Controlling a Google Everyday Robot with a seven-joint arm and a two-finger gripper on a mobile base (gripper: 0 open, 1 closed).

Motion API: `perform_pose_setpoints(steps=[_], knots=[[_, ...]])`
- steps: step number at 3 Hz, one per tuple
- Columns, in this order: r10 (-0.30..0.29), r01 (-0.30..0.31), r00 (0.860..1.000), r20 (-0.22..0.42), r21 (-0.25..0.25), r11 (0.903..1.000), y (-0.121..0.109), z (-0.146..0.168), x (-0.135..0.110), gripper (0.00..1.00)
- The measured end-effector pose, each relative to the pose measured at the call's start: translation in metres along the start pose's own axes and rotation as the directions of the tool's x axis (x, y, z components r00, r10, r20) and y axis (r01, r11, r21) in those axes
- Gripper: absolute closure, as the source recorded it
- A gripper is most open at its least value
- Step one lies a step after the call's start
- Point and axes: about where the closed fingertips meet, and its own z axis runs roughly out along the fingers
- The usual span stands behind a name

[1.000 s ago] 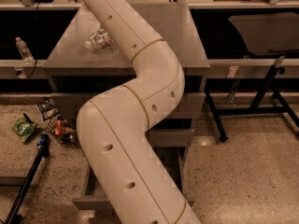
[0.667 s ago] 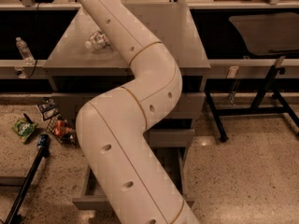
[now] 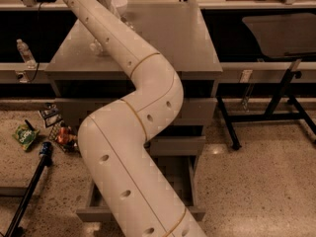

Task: Place water bottle into bottom drawer

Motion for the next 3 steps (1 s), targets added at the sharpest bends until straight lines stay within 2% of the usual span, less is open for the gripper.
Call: perform_pose_setpoints(steps=[1, 2, 3], knots=[[-0.051, 0.052, 0.998, -0.046, 0.018, 0.9985, -0.008, 0.008, 0.007, 0.26], [-0.096, 0.097, 0.995, -0.022, 0.041, 0.9944, -0.01, 0.017, 0.001, 0.5], [-0.121, 0.115, 0.99, 0.071, 0.092, 0.9892, -0.011, 0.027, -0.019, 0.73]])
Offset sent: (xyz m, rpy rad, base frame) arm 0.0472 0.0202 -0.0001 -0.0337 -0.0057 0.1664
